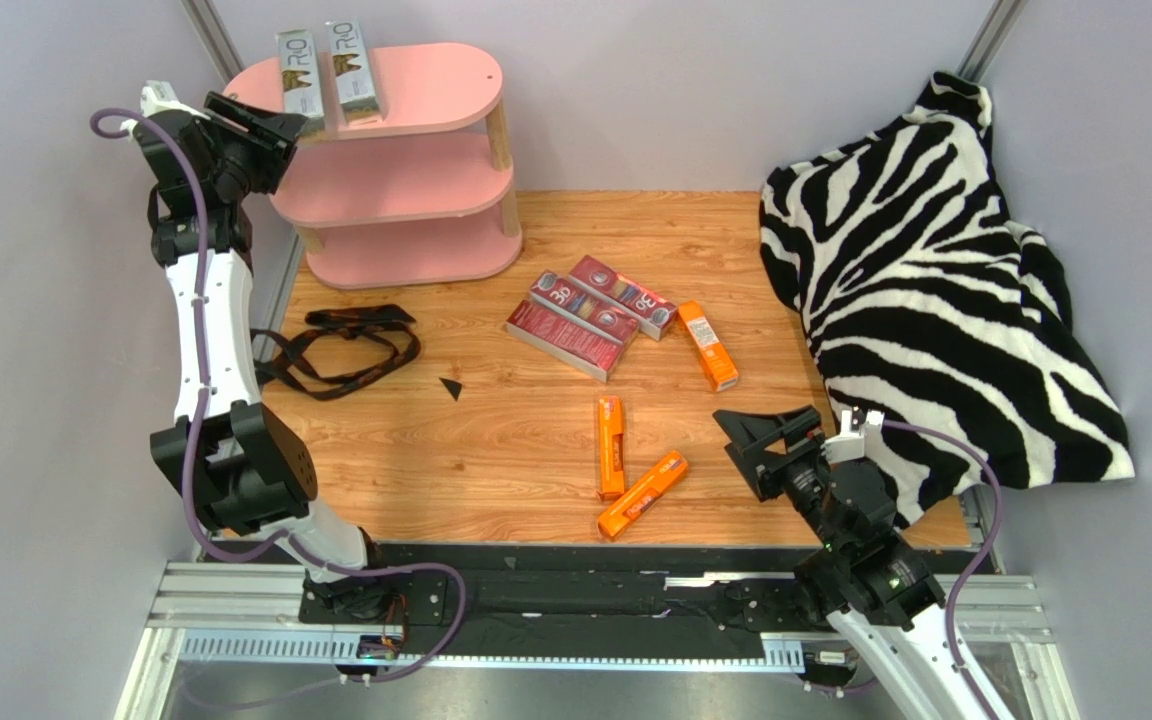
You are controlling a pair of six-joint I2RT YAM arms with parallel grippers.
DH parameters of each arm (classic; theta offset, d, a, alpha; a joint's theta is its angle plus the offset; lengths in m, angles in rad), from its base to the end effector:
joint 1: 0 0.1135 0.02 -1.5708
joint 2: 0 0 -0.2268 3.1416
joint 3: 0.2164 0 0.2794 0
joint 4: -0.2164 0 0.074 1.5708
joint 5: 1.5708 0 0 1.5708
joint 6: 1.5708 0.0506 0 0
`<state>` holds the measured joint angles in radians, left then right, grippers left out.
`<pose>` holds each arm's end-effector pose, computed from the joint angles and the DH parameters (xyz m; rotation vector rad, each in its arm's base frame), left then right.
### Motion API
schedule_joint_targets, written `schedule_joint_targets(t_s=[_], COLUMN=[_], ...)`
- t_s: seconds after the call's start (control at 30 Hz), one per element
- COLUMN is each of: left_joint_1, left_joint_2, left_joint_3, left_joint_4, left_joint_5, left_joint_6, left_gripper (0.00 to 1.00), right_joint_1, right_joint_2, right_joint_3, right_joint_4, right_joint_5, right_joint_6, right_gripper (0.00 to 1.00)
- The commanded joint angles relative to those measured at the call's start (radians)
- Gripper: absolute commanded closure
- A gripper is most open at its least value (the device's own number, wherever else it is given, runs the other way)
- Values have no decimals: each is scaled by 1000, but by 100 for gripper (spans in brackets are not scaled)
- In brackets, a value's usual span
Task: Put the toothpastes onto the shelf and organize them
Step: Place the toothpaste on the shelf.
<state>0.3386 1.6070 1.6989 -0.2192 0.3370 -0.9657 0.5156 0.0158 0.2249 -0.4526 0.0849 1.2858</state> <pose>0.3972 0.1221 0.4095 -0.8437 1.5315 -0.7493 0.1487 0.0793 0.2024 0.8061 1.8133 1.1632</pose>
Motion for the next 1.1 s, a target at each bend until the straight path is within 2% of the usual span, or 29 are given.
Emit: schedule_joint_targets(t_s=[0.0,0.23,0.4,0.57,0.7,0.8,0.83,0.9,0.93,1.07], left_joint_1=[8,8,8,8,8,7,4,-10,-18,-78], left_joint_2=[10,14,-42,-128,-174,-203,-208,-214,-213,-184], left_joint_3=[44,57,2,-116,-200,-249,-255,-254,-246,-191], left_joint_4=[12,-5,20,101,135,171,175,170,164,115], left_joint_5=[-4,0,-24,-45,-49,-35,-35,-49,-67,-119], left_joint_6=[2,5,30,25,24,16,16,38,51,130], left_gripper=[40,40,29,20,18,23,29,35,43,57], right_joint_1=[0,0,-2,0,0,-2,0,0,0,-2], right_joint_2=[-11,-11,-11,-11,-13,-13,-11,-13,-13,-11], right_joint_3=[4,7,2,-1,1,-1,-1,-1,1,2], right_joint_4=[17,9,0,3,0,5,5,5,6,5], right_joint_5=[-11,-14,-20,-28,-31,-36,-33,-33,-34,-36], right_joint_6=[6,4,9,14,14,15,15,17,15,12], right_gripper=[0,0,0,0,0,0,0,0,0,0])
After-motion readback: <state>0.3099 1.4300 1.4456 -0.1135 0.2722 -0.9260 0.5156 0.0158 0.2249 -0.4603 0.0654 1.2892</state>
